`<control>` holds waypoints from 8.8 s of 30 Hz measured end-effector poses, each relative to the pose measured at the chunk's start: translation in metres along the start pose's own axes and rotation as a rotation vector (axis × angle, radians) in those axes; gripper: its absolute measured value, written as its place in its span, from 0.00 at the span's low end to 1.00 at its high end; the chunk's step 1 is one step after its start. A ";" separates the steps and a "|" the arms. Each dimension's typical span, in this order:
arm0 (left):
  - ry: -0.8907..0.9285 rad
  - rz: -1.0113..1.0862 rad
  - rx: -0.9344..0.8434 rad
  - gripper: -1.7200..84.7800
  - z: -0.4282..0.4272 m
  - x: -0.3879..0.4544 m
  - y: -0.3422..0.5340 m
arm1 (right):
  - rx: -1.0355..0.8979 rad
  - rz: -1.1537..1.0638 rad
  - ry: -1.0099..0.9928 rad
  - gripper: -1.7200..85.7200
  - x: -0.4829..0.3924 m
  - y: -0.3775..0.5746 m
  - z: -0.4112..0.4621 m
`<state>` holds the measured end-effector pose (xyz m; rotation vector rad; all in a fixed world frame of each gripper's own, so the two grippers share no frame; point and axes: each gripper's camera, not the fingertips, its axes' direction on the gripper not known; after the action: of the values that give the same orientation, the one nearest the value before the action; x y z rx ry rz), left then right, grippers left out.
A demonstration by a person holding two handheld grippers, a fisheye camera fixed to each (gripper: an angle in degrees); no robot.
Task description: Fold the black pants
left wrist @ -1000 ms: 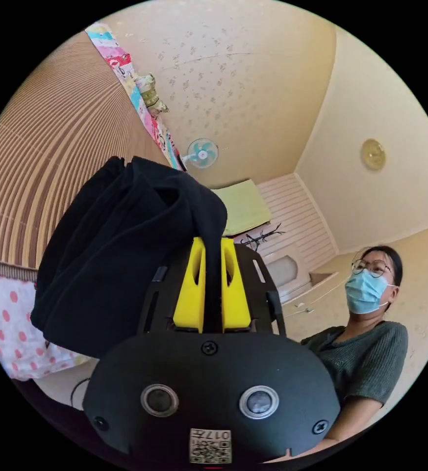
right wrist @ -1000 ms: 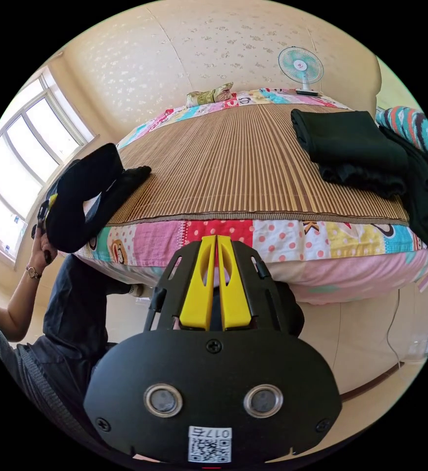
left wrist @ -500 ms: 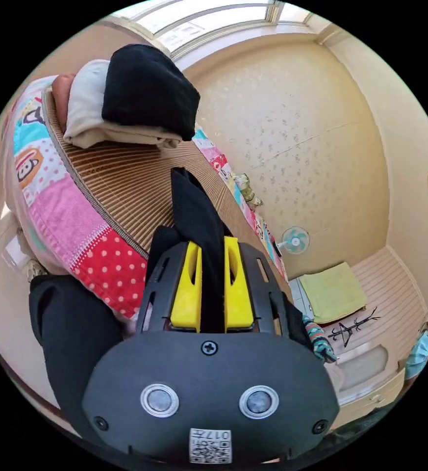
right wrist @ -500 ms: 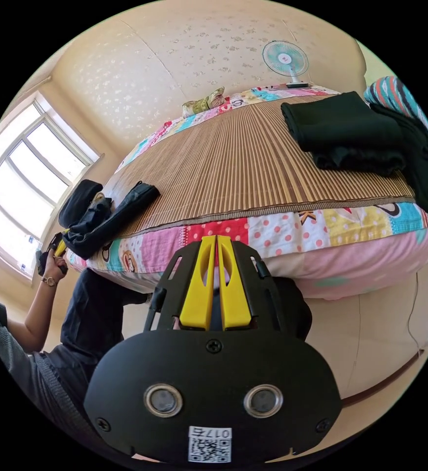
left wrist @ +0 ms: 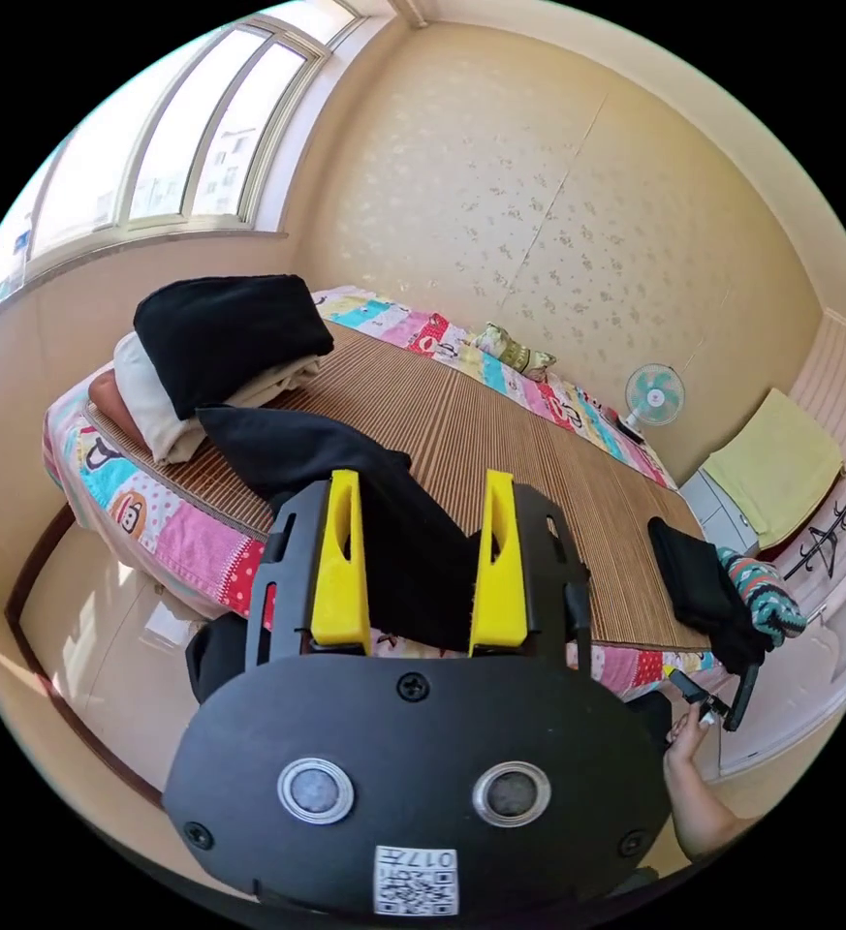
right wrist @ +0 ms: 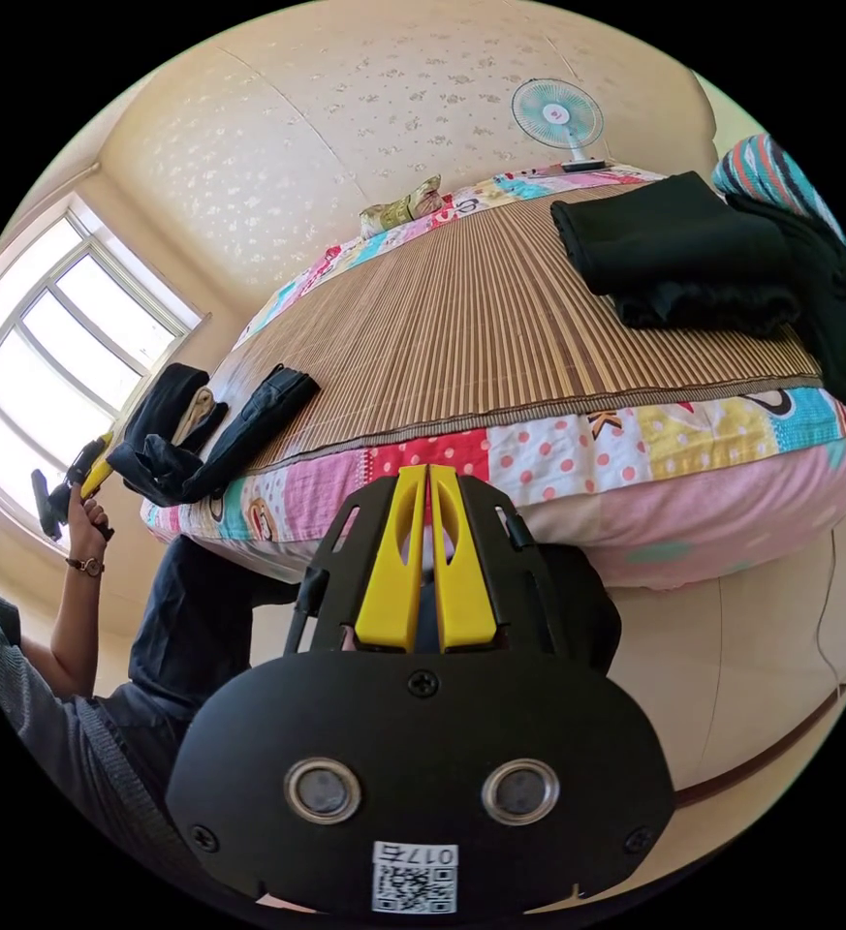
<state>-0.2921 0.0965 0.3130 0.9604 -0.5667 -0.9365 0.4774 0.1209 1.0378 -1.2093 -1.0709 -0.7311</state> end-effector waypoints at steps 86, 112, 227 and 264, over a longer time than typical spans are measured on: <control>0.562 0.521 -0.170 0.10 -0.053 0.134 0.151 | 0.020 -0.464 -0.644 0.04 -0.309 0.029 0.098; 1.343 0.844 -0.519 0.05 -0.157 0.117 -0.009 | -0.199 -1.012 -0.537 0.06 -0.304 0.047 0.058; 0.588 0.010 0.187 0.16 0.039 -0.265 -0.070 | -0.526 0.097 -0.542 0.08 0.222 -0.074 0.326; 0.357 0.895 -0.395 0.07 0.133 0.030 -0.037 | -0.597 -0.126 -0.744 0.07 0.197 0.168 0.103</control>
<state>-0.3934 0.0034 0.3444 0.4103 -0.4140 -0.0529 0.6731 0.2783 1.1589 -2.0335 -1.6062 -0.7382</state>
